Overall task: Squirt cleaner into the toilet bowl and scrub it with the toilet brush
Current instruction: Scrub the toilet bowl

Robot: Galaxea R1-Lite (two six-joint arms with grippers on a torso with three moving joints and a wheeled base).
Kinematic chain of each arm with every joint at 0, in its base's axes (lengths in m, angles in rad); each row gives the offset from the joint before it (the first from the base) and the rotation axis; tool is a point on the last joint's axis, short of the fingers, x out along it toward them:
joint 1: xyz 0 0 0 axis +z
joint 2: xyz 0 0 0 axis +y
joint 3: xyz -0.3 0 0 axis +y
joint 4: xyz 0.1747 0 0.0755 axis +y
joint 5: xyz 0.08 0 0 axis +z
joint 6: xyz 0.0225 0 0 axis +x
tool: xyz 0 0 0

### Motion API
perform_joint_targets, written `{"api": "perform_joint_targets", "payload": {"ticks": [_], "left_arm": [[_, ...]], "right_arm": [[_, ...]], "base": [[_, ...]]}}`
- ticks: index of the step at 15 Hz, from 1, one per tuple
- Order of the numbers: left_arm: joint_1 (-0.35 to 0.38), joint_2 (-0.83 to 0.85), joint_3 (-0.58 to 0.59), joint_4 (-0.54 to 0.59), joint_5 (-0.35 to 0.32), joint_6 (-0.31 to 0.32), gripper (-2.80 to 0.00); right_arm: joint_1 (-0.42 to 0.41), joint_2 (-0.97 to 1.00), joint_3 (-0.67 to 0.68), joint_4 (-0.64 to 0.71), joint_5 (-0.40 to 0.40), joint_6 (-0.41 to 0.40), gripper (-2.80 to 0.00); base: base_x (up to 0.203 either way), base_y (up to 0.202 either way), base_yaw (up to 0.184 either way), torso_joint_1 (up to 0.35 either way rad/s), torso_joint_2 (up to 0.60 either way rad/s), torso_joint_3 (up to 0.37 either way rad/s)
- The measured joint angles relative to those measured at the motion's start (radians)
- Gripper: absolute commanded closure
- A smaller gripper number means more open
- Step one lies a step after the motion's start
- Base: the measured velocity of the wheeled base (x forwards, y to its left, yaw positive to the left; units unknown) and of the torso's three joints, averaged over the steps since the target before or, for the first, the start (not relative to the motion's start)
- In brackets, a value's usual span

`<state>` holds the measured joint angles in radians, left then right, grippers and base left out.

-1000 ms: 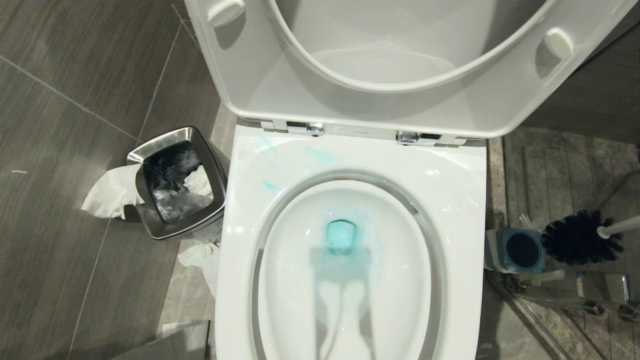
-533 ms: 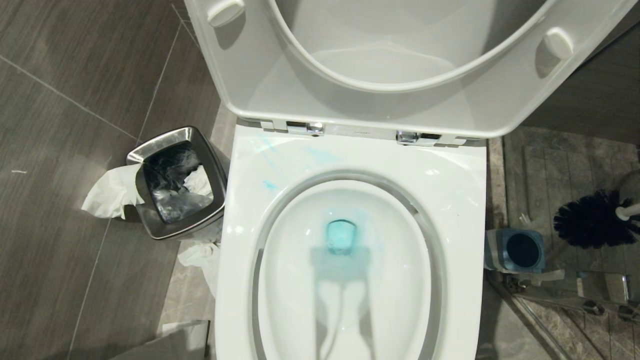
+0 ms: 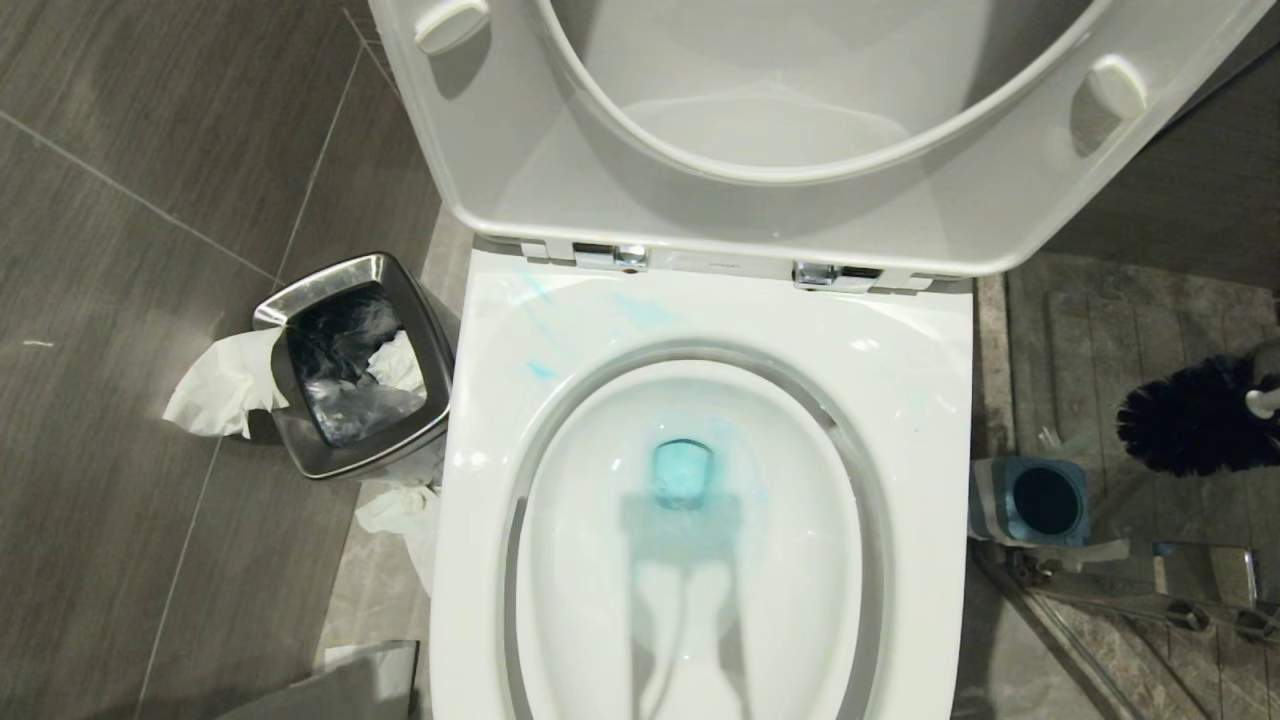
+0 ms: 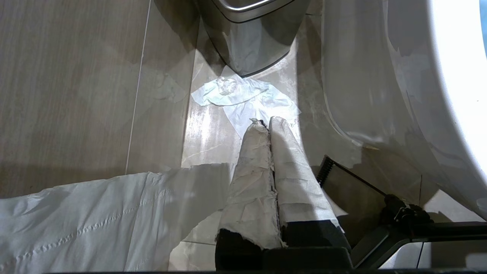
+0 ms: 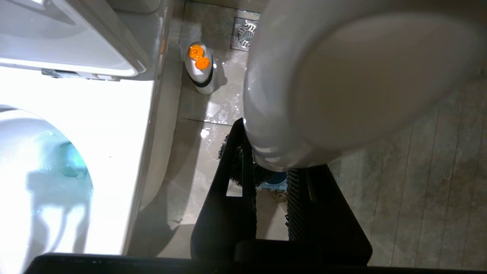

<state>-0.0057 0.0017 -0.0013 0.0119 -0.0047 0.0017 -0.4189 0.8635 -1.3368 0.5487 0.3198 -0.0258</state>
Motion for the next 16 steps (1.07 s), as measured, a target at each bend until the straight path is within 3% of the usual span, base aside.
{"api": "perform_joint_targets", "payload": {"ticks": [16], "left_arm": [[0.000,0.000,-0.001,0.000,0.000,0.000,0.00]], "right_arm": [[0.000,-0.027,0.009,0.001,0.003,0.011,0.00]], "base": [[0.000,0.000,0.000,0.003,0.00,0.178]]}}
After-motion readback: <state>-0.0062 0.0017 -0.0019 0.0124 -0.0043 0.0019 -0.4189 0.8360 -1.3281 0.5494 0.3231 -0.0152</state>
